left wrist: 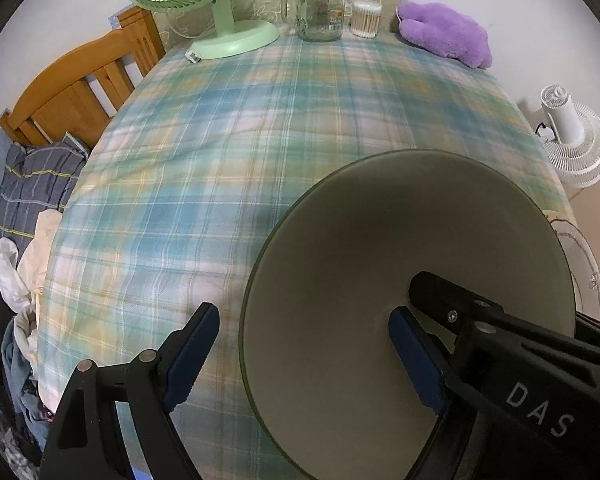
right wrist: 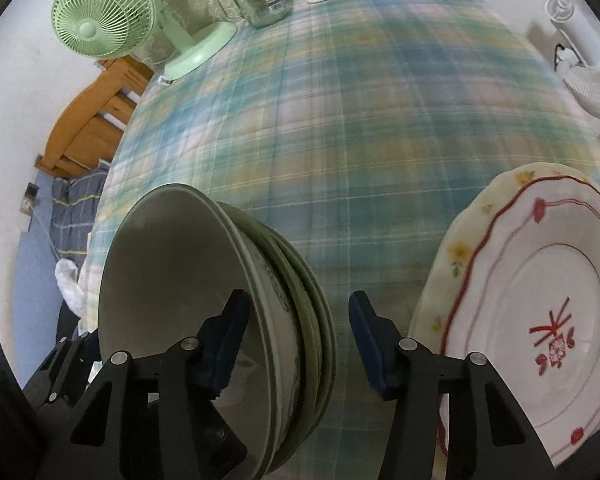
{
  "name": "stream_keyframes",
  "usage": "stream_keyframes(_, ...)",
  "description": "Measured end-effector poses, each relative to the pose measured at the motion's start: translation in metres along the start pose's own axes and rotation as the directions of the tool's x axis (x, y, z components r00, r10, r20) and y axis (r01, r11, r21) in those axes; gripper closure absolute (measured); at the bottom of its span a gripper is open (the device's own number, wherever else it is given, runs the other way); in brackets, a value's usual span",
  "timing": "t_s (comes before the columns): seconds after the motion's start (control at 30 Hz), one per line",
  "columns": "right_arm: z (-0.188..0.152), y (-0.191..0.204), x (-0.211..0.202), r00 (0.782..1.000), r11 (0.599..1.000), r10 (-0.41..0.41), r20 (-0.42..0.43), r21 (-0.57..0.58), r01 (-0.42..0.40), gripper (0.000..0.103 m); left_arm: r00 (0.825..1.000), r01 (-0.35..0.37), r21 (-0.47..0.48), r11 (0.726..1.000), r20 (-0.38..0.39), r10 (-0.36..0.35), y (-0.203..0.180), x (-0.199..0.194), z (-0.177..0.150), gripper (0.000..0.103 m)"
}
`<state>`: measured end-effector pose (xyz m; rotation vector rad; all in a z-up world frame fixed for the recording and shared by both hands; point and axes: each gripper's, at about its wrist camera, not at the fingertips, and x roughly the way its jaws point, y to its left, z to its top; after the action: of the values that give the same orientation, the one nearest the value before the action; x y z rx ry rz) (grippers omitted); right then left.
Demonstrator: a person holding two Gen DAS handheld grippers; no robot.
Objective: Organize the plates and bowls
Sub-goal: 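Lift the bowl stack with both tools and carry it over the plates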
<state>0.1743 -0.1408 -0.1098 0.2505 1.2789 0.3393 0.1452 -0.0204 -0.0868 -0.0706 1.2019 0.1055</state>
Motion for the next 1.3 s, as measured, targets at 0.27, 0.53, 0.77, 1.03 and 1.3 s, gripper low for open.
stream_keyframes(0.27, 0.000, 0.005, -0.001, 1.000, 1.000, -0.029, 0.001, -0.003, 0.029, 0.049, 0.997, 0.078, 0.010, 0.997, -0.004, -0.078, 0.008, 0.004, 0.002, 0.015)
stream_keyframes(0.53, 0.000, 0.012, 0.000, 0.996, 0.995, -0.091, 0.003, 0.029, 0.091, 0.049, 0.979, 0.204, 0.026, 0.979, -0.001, -0.204, 0.017, 0.011, 0.003, 0.015)
stream_keyframes(0.77, 0.000, 0.017, -0.001, 0.991, 0.990, -0.136, 0.013, 0.039, 0.136, 0.049, 0.958, 0.285, 0.063, 0.956, -0.008, -0.285, 0.020, 0.013, 0.005, 0.022)
stream_keyframes(1.03, -0.005, 0.019, -0.001, 0.987, 0.986, -0.153, 0.049, 0.073, 0.150, 0.050, 0.924, 0.381, 0.131, 0.915, -0.015, -0.383, 0.020, 0.008, 0.006, 0.053)
stream_keyframes(1.3, -0.014, 0.032, -0.006, 0.973, 0.971, -0.221, 0.061, 0.103, 0.214, 0.051, 0.924, 0.382, 0.175, 0.908, -0.048, -0.379, 0.023, 0.000, 0.004, 0.051)
